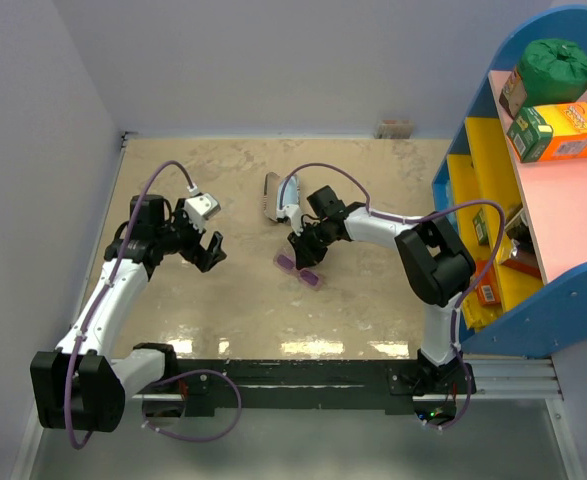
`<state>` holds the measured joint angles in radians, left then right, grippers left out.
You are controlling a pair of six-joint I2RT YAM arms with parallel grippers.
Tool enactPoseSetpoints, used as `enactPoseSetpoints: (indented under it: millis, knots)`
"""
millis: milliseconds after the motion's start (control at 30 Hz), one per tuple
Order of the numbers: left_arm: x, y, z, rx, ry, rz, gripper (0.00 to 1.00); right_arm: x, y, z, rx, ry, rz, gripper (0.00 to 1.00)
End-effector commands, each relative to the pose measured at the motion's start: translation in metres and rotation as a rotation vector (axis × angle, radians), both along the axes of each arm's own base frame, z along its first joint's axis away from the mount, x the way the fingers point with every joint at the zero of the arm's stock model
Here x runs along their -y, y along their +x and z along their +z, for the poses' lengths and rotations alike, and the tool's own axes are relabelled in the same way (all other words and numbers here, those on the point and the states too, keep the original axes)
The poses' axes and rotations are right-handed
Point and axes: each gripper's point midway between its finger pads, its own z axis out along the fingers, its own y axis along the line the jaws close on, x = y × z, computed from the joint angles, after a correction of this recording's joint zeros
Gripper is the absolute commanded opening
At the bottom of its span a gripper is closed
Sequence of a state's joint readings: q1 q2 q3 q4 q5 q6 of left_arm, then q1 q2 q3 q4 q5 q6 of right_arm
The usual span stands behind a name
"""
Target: Organize the sunglasses
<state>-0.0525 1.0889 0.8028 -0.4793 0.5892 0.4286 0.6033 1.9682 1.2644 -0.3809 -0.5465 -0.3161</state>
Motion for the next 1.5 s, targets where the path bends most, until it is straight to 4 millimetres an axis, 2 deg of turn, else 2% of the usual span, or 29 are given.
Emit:
enactPoseSetpoints:
  millis: [0,300,633,733,867,933,1033,1300,1467]
  knots:
    - [-0.001,0.004,0.008,0.037,-0.016,0.006,1.0,-0.005,0.014,0.017,0.072,0.012,0.004,0.15]
    - [-0.001,0.004,0.008,0.04,-0.02,0.004,1.0,-0.009,0.004,0.02,0.038,0.033,0.047,0.36]
    - [-0.001,0.004,0.006,0.03,-0.014,0.003,1.0,-0.012,-0.005,0.003,0.037,-0.029,0.077,0.38]
    - [-0.001,0.004,0.009,0.046,-0.017,0.005,1.0,-0.015,-0.012,-0.005,0.023,-0.043,0.092,0.35]
    - [-0.002,0.004,0.006,0.034,-0.011,0.006,1.0,-0.014,-0.01,-0.011,0.032,-0.075,0.094,0.19]
    - [-0.002,0.004,0.008,0.042,-0.015,0.007,1.0,-0.016,-0.01,-0.009,0.033,-0.064,0.094,0.09]
    - [-0.002,0.004,0.008,0.043,-0.016,0.008,1.0,-0.017,-0.007,-0.002,0.052,-0.056,0.095,0.0]
    - [-0.002,0.003,0.006,0.033,-0.014,0.005,1.0,-0.025,-0.008,0.034,0.095,0.018,0.127,0.0]
    - [0.0,0.003,0.007,0.035,-0.023,0.0,1.0,-0.025,-0.009,0.042,0.111,0.034,0.137,0.0]
